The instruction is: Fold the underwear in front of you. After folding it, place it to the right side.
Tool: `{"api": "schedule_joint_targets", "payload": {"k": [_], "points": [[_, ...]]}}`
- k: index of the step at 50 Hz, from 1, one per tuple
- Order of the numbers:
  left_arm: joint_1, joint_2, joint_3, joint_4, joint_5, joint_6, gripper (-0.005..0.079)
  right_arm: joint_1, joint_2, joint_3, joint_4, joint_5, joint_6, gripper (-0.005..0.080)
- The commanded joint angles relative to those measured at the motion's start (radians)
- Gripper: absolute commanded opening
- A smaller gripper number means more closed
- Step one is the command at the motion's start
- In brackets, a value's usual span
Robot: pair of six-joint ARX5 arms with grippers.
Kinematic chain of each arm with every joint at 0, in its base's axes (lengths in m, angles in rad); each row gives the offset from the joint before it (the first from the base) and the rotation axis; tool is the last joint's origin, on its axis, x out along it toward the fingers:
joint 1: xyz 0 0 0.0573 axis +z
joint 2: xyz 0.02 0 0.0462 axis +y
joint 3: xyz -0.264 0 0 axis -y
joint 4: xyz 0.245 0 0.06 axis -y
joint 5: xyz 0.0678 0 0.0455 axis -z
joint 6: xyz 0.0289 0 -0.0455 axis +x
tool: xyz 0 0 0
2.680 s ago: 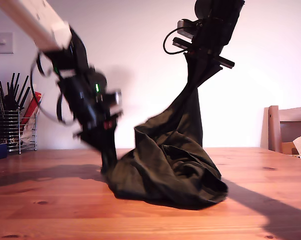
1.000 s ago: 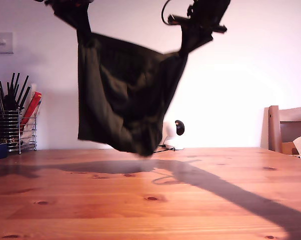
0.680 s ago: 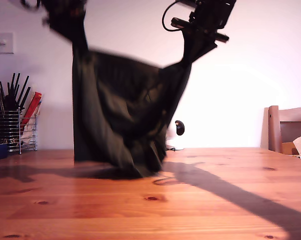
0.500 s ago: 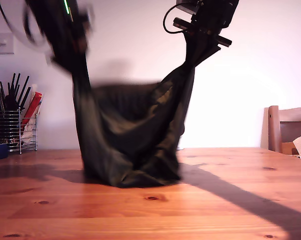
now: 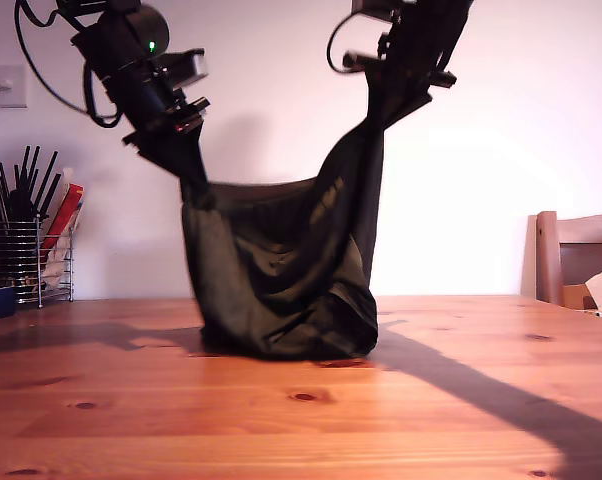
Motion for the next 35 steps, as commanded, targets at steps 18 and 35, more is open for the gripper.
{"api": "schedule_joint_targets", "payload": {"k": [18,35], "points": [[0.029,0.013,-0.011,0.135,0.043,0.029,-0.0024,-0.004,0.09,-0.019,0.147,0.007,0.03,-0.0012],[0.049,0.013,-0.078,0.174,0.115,0.022,-0.0023,-0.003,0.089,-0.043,0.165,0.0,0.084,-0.0012]]}}
